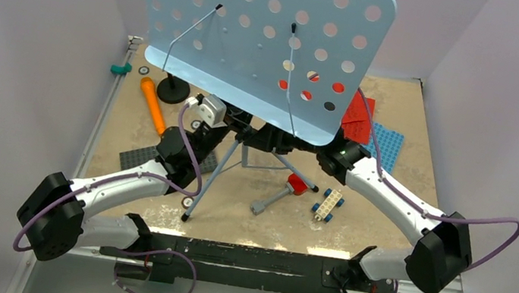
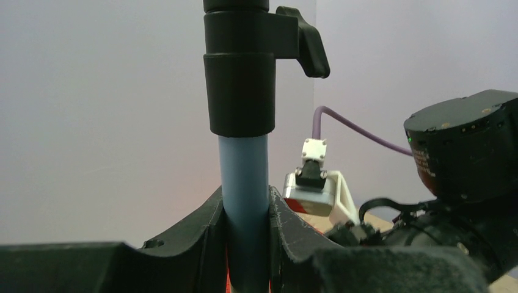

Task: Pack up the instrument practice props

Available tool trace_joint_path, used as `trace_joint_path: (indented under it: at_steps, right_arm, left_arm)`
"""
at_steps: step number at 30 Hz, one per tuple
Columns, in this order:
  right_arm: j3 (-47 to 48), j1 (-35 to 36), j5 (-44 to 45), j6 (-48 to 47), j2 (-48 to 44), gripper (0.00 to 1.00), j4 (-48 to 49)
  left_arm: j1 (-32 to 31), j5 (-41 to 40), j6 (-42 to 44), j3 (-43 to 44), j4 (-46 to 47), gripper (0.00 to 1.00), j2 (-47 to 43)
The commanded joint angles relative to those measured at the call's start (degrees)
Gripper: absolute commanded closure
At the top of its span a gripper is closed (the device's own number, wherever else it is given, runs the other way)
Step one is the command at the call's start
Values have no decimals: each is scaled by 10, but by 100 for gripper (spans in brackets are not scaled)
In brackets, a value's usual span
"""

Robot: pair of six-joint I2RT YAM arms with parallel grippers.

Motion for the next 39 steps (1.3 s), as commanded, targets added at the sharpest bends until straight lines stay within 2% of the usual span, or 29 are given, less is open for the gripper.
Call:
trace_joint_path:
  at_steps: [1,5,11,17,23,28,39]
  right_arm:
    - [-8,-45,-80,86,-33,47,112]
    - [-19,-47,-120,153,-17,46,148]
    - [-11,-47,-159,195,4,49,156]
    - [-19,-47,-163,187,-16,46,100]
    - [-75,-47,-163,191,-52,44,99]
    - [-89,-48,-166,197,-41,43,120]
    - [8,-49,-184,200,42,48,121]
  left_arm:
    - [-8,16,20,-27,-111,100,27]
    - [-8,12,18,-30,-110,100,26]
    - [-8,9,17,-35,-114,100,17]
    - [-8,2,32,-36,-121,100,7]
    - [-8,-4,47,-36,-128,100,-2]
    - [-8,-1,48,-33,-132,100,-4]
    - [-8,11,52,-39,-140,100,0]
